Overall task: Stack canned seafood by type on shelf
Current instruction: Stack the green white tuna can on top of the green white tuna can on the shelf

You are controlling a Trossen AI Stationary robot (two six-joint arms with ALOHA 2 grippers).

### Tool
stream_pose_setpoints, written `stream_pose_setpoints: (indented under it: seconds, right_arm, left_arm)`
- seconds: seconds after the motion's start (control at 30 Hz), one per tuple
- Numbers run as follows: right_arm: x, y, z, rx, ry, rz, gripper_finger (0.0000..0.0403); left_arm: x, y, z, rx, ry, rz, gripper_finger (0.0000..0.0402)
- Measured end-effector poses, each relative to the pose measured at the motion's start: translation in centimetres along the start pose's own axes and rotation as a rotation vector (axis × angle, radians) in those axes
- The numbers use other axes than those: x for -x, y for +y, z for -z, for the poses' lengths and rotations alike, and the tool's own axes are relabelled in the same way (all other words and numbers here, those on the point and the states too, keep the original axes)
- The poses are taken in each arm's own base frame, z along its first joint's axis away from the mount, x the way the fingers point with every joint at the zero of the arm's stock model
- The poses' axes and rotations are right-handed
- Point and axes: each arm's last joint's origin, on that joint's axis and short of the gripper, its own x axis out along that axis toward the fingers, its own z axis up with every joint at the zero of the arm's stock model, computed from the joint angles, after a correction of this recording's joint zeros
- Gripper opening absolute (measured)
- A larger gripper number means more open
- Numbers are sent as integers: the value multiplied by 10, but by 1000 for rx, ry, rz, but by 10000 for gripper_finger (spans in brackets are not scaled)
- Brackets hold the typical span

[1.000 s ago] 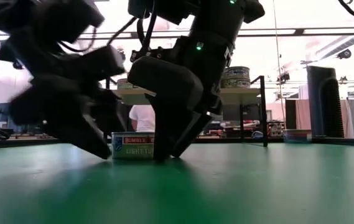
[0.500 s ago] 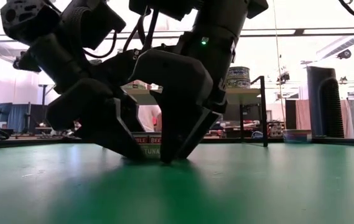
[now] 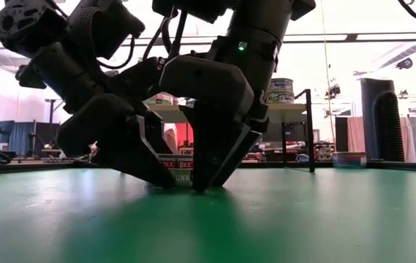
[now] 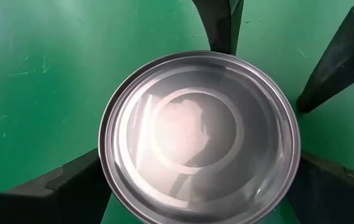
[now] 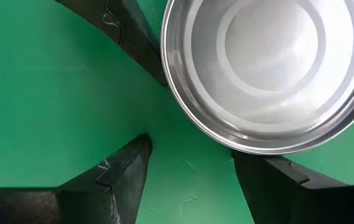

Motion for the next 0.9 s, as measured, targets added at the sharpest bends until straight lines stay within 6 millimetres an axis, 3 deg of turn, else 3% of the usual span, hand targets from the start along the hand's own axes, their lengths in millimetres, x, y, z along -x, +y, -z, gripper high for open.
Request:
stream_pose_setpoints:
  seconds: [0.13, 0.23, 0.57, 0.77, 0.9]
  right_arm:
    - [7, 0, 0, -7, 3, 0, 219]
    - [18, -3, -1, -37, -3, 40, 221]
    - [82, -6, -10, -165, -98, -40, 206]
    - [131, -15, -24, -227, -292, -76, 193]
    - [153, -32, -44, -295, -433, -134, 186]
  left_arm:
    - [7, -2, -3, 17, -12, 4, 378]
    - [22, 0, -6, 92, -33, 23, 377]
    - [111, 16, -15, 266, -210, 107, 375]
    - [167, 39, -29, 244, -230, -39, 375]
    - [194, 63, -42, 178, -202, -166, 375]
